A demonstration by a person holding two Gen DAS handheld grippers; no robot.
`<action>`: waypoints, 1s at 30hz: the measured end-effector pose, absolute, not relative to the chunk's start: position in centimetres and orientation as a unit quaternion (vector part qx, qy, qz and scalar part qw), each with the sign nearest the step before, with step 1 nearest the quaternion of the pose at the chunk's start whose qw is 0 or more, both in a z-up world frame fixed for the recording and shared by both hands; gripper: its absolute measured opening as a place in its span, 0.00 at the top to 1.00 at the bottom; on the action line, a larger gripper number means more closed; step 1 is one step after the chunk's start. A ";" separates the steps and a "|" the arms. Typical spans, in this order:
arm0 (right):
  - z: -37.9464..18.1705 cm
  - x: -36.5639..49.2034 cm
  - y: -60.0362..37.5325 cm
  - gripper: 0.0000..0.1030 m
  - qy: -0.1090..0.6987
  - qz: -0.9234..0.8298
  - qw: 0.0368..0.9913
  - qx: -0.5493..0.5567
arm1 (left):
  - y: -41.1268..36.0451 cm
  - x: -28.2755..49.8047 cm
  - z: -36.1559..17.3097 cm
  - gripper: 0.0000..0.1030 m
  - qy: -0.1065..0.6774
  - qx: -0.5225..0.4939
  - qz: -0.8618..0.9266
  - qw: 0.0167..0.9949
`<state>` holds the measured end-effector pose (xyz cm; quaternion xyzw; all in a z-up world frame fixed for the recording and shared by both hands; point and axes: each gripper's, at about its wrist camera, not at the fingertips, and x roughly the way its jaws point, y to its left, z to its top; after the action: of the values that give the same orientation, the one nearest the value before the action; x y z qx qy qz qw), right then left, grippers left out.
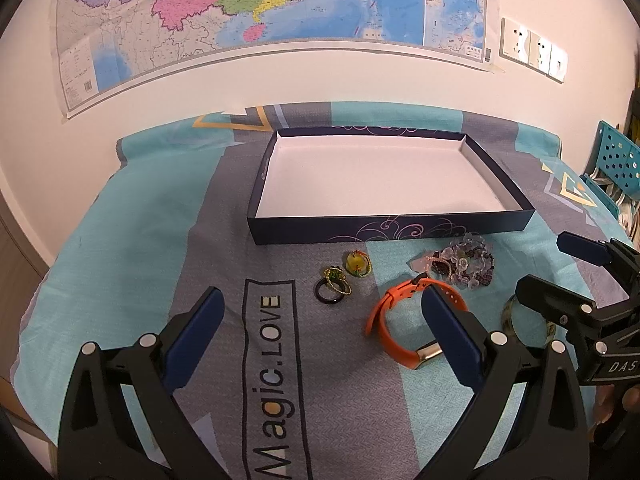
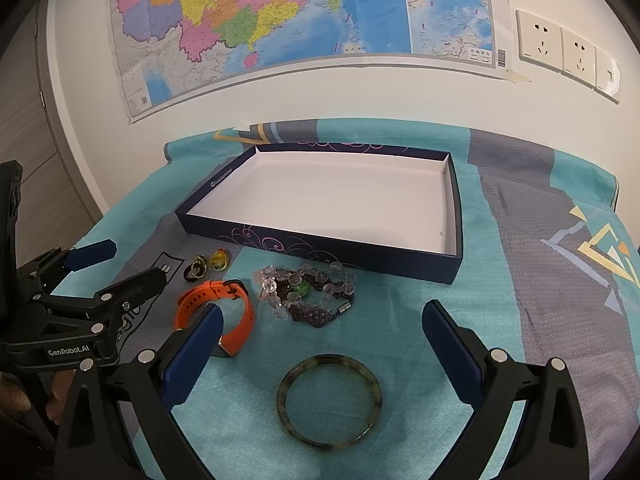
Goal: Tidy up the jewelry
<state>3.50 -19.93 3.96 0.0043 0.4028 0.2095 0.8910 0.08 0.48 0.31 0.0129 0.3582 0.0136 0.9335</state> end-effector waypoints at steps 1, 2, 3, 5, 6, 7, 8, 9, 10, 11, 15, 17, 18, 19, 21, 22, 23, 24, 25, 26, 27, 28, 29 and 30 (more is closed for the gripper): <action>4.0 3.5 -19.9 0.06 0.403 0.210 0.891 0.004 | 0.5 0.1 0.3 0.05 0.359 0.013 0.014 0.933; 3.9 3.5 -19.9 0.06 0.404 0.210 0.891 0.004 | 0.5 0.1 0.3 0.06 0.359 0.012 0.014 0.933; 3.9 3.5 -19.8 0.06 0.404 0.210 0.890 0.004 | 0.5 0.1 0.3 0.05 0.359 0.012 0.014 0.933; 3.9 3.5 -19.8 0.06 0.405 0.210 0.890 0.004 | 0.5 0.0 0.4 0.05 0.358 0.012 0.013 0.933; 3.9 3.5 -19.8 0.06 0.405 0.210 0.890 0.004 | 0.5 0.0 0.4 0.06 0.358 0.013 0.014 0.933; 3.9 3.5 -19.8 0.06 0.404 0.210 0.890 0.004 | 0.5 0.0 0.4 0.06 0.358 0.013 0.014 0.933; 3.9 3.5 -19.8 0.06 0.405 0.210 0.890 0.004 | 0.5 0.0 0.3 0.06 0.358 0.013 0.014 0.933; 3.8 3.4 -19.7 0.06 0.405 0.210 0.890 0.004 | 0.5 0.0 0.4 0.06 0.358 0.012 0.014 0.933; 3.9 3.5 -19.8 0.06 0.404 0.210 0.890 0.005 | 0.5 0.0 0.4 0.06 0.358 0.012 0.014 0.934; 3.8 3.5 -19.8 0.06 0.405 0.211 0.890 0.005 | 0.5 0.0 0.3 0.06 0.358 0.013 0.014 0.934; 3.8 3.3 -19.7 0.06 0.405 0.211 0.889 0.006 | 0.5 0.0 0.3 0.06 0.358 0.012 0.014 0.933; 3.8 3.4 -19.7 0.06 0.405 0.211 0.889 0.006 | 0.5 0.0 0.4 0.05 0.359 0.012 0.014 0.933; 3.8 3.4 -19.7 0.06 0.406 0.211 0.889 0.006 | 0.4 0.0 0.4 0.05 0.359 0.012 0.014 0.933; 3.8 3.4 -19.8 0.06 0.406 0.211 0.889 0.006 | 0.4 0.0 0.4 0.05 0.359 0.012 0.014 0.933; 3.8 3.4 -19.8 0.06 0.407 0.211 0.889 0.008 | 0.4 0.0 0.4 0.05 0.359 0.012 0.013 0.933; 3.8 3.4 -19.8 0.06 0.407 0.211 0.889 0.008 | 0.4 0.0 0.4 0.06 0.359 0.012 0.013 0.933; 3.8 3.3 -19.8 0.06 0.408 0.211 0.888 0.008 | 0.4 0.0 0.4 0.06 0.359 0.012 0.013 0.933; 3.8 3.4 -19.9 0.06 0.408 0.211 0.888 0.008 | 0.4 0.0 0.3 0.06 0.359 0.012 0.013 0.933; 3.8 3.3 -19.8 0.06 0.408 0.212 0.888 0.008 | 0.4 0.0 0.4 0.06 0.359 0.012 0.013 0.933; 3.8 3.4 -19.9 0.06 0.408 0.211 0.888 0.008 | 0.4 0.0 0.3 0.06 0.360 0.012 0.013 0.933; 3.8 3.4 -19.9 0.06 0.408 0.211 0.888 0.008 | 0.4 0.0 0.3 0.05 0.360 0.012 0.012 0.933; 3.8 3.4 -19.9 0.06 0.408 0.212 0.888 0.009 | 0.3 0.0 0.3 0.06 0.360 0.012 0.012 0.933; 3.8 3.4 -19.9 0.06 0.409 0.211 0.888 0.008 | 0.3 0.0 0.2 0.06 0.360 0.011 0.012 0.933; 3.8 3.4 -19.9 0.06 0.409 0.211 0.888 0.008 | 0.3 0.0 0.2 0.06 0.361 0.011 0.012 0.933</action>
<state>3.35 -19.86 3.83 0.0078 0.4090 0.2110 0.8878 0.02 0.29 0.19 0.0115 0.3607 0.0116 0.9325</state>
